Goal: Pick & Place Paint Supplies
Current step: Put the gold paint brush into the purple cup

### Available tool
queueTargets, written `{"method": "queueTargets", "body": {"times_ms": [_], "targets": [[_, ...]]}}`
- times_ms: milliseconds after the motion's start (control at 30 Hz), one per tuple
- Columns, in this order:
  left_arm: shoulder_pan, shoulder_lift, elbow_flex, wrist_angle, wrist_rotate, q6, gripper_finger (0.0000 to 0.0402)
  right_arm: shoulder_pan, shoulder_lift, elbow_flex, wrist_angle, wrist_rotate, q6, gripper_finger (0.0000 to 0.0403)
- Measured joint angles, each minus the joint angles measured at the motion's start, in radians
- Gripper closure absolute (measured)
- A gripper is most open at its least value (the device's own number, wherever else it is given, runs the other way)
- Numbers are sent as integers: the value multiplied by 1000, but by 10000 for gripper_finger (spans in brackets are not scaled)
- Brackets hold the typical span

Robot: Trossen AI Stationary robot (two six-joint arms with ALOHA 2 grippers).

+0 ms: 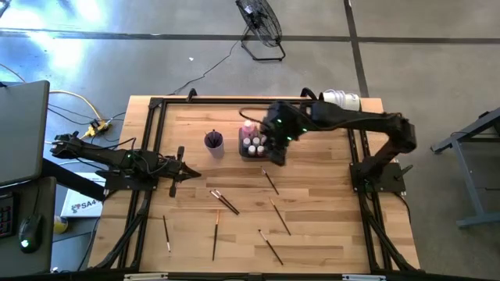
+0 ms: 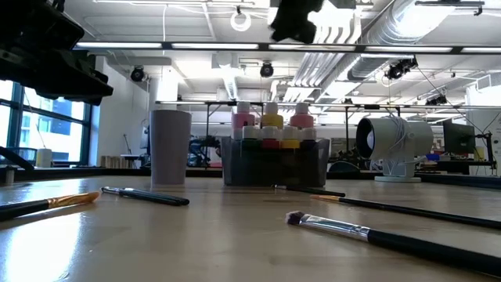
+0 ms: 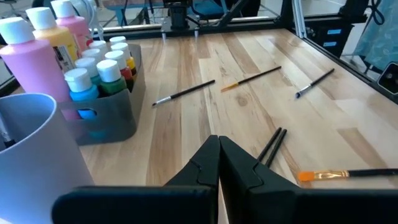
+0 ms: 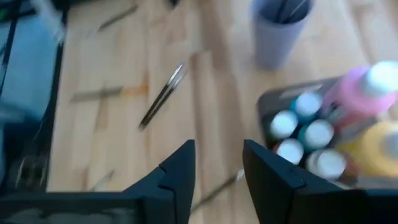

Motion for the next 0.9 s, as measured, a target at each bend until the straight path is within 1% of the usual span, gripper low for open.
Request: {"method": "queueTargets", "body": {"times_ms": [100, 233, 267, 333, 400, 533, 633, 700, 800, 900], "targets": [[0, 0, 0, -1, 0, -4, 401, 53, -64, -30, -65, -1, -44, 310], [0, 0, 0, -11, 0, -45, 401, 119, -164, -143, -13, -2, -50, 381], [0, 0, 0, -13, -1, -52, 401, 132, -192, -181, 1, 3, -46, 391], [0, 0, 0, -24, 0, -68, 401, 156, -249, -269, 65, 27, -38, 396], [0, 0, 0, -24, 0, -77, 401, 178, -310, -369, 166, 70, -36, 399], [0, 0, 0, -22, 0, -79, 401, 195, -431, -589, 357, 116, -4, 399], [0, 0, 0, -21, 0, -79, 401, 203, -510, -782, 555, 182, 59, 399], [0, 0, 0, -21, 0, -79, 401, 216, -549, -931, 754, 224, 94, 399], [0, 0, 0, -21, 0, -79, 401, 242, -560, -1153, 1144, 303, 163, 399], [0, 0, 0, -21, 0, -84, 401, 271, -523, -1334, 1537, 392, 221, 399]]}}
